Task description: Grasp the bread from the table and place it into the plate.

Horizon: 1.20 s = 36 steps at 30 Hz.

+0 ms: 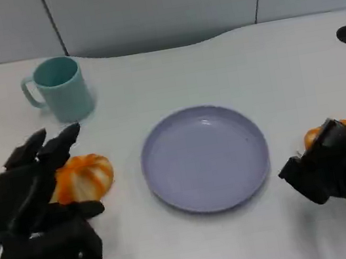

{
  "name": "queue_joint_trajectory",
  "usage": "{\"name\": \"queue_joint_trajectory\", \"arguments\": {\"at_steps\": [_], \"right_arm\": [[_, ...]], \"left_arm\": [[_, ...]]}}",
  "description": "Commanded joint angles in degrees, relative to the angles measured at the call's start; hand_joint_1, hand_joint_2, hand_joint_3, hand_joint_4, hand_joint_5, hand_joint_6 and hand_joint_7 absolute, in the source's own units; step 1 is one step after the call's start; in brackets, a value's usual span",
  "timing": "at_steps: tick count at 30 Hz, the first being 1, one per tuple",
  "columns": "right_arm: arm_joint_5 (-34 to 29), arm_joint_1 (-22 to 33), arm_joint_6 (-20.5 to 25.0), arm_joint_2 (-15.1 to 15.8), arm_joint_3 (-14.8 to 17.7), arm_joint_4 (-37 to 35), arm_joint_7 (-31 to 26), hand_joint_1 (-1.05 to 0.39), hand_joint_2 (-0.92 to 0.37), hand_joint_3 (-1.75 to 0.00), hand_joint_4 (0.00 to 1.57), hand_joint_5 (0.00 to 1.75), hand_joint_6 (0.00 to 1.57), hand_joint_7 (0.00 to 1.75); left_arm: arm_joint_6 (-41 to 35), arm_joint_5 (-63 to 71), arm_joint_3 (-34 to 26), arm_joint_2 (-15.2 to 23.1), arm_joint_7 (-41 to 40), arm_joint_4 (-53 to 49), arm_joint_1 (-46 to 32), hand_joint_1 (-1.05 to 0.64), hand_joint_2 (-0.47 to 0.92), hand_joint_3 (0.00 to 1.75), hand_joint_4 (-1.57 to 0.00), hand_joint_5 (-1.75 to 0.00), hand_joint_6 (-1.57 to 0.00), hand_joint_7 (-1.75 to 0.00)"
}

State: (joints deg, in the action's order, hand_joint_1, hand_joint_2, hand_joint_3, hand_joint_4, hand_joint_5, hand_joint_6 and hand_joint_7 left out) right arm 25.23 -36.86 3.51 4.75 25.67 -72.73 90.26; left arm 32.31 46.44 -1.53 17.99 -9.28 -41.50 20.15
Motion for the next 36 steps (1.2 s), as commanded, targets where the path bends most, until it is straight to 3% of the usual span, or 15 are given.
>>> {"name": "queue_joint_trajectory", "arguments": {"at_steps": [1, 2, 3, 5, 7, 8, 9, 11, 15, 21, 23, 25, 28, 33, 36], "right_arm": [[-0.1, 1.1, -0.6, 0.8, -0.6, 2.3, -2.5, -0.55, -0.92, -0.21, 1.13, 1.26, 1.47, 0.11], [0.4, 1.4, -0.6, 0.5, -0.3, 2.6, -2.8, -0.55, -0.92, -0.20, 1.13, 1.27, 1.47, 0.11], [0.9, 1.7, -0.8, 0.1, 0.0, 3.1, -2.9, -0.54, -0.92, -0.20, 1.11, 1.28, 1.46, 0.12], [1.3, 2.1, -1.9, -0.3, 0.2, 3.8, -3.2, -0.53, -0.92, -0.21, 1.09, 1.30, 1.45, 0.13], [1.6, 2.1, -1.7, -0.5, 0.2, 3.8, -2.7, -0.54, -0.92, -0.22, 1.10, 1.30, 1.45, 0.14], [1.8, 2.0, -0.9, -0.6, 0.3, 3.5, -2.3, -0.52, -0.92, -0.23, 1.09, 1.29, 1.43, 0.13], [1.9, 1.9, -0.6, -0.6, 0.3, 3.2, -2.1, -0.51, -0.92, -0.22, 1.10, 1.31, 1.42, 0.14], [2.0, 2.0, -1.6, -1.0, 0.5, 3.2, -2.2, -0.51, -0.92, -0.22, 1.11, 1.38, 1.43, 0.18], [1.8, 1.6, 0.1, -1.0, 0.4, 2.2, -2.3, -0.53, -0.92, -0.21, 1.15, 1.37, 1.43, 0.22], [2.2, 1.5, -1.3, -1.4, 0.8, 2.6, -2.9, -0.51, -0.92, -0.20, 1.13, 1.36, 1.39, 0.24], [2.4, 1.5, -2.0, -1.6, 1.0, 2.8, -3.3, -0.49, -0.92, -0.20, 1.11, 1.45, 1.28, 0.46], [2.2, 1.2, -2.2, -1.5, 0.8, 2.6, -2.6, -0.51, -0.92, -0.22, 1.12, 1.31, 1.18, 0.61], [2.4, 1.4, -3.4, -1.9, 1.1, 3.0, -4.7, -0.52, -0.92, -0.20, 1.18, 1.21, 1.20, 0.68], [3.1, 1.3, -2.9, -2.3, 1.2, 3.3, -4.5, -0.51, -0.92, -0.20, 1.17, 1.23, 1.16, 0.72], [4.6, 1.6, -3.4, -3.4, 1.9, 3.5, -4.4, -0.49, -0.92, -0.17, 1.12, 1.26, 1.18, 0.49]], "left_arm": [[-0.8, -2.8, 5.7, 2.2, 0.5, -13.0, 5.7, -0.84, 0.81, 0.00, -0.16, -0.08, -0.21, -0.03], [-1.2, -2.8, 7.1, 2.1, -0.1, -15.9, 6.9, -0.79, 0.80, 0.00, -0.22, -0.11, -0.25, -0.05], [-1.5, -2.8, 8.4, 1.8, -1.2, -18.6, 7.9, -0.60, 0.77, 0.00, -0.36, -0.17, -0.38, -0.07], [-2.3, -2.5, 11.0, 1.3, -3.9, -22.9, 9.3, -0.39, 0.79, 0.01, -0.55, -0.24, -0.56, -0.08], [-2.5, -3.1, 12.7, 0.9, -6.3, -25.9, 10.4, -0.27, 0.82, 0.01, -0.73, -0.27, -0.70, -0.08], [-2.3, -3.5, 13.5, 0.6, -8.3, -27.2, 10.9, -0.23, 0.85, 0.01, -0.81, -0.35, -0.80, -0.08], [-2.1, -3.7, 14.2, 0.5, -10.1, -28.2, 11.3, -0.22, 0.89, 0.06, -0.83, -0.53, -0.92, -0.09], [-1.8, -3.7, 16.1, 0.7, -12.7, -29.6, 12.2, -0.23, 0.91, 0.10, -0.79, -0.82, -1.04, -0.09], [-1.4, -4.4, 18.4, 1.2, -16.0, -31.3, 14.5, -0.22, 0.92, 0.08, -0.75, -0.98, -1.10, -0.09], [3.0, -6.3, 19.1, 3.6, -20.5, -29.6, 19.5, -0.15, 0.90, 0.03, -0.75, -0.95, -1.09, -0.07], [5.2, -6.4, 19.3, 4.6, -22.0, -28.4, 21.6, -0.13, 0.89, 0.02, -0.76, -0.95, -1.10, -0.07], [7.9, -7.2, 18.9, 5.2, -23.0, -26.6, 24.2, -0.16, 0.90, 0.02, -0.77, -0.96, -1.11, -0.08], [11.1, -8.2, 18.6, 5.0, -24.1, -24.3, 27.0, -0.18, 0.89, 0.01, -0.79, -0.97, -1.13, -0.08], [14.5, -8.7, 19.7, 3.0, -24.6, -22.7, 29.6, -0.21, 0.87, 0.00, -0.87, -0.87, -1.16, -0.07], [16.9, -8.9, 20.5, 0.4, -24.0, -22.3, 30.4, -0.20, 0.86, 0.00, -0.89, -0.80, -1.18, -0.07]]}}
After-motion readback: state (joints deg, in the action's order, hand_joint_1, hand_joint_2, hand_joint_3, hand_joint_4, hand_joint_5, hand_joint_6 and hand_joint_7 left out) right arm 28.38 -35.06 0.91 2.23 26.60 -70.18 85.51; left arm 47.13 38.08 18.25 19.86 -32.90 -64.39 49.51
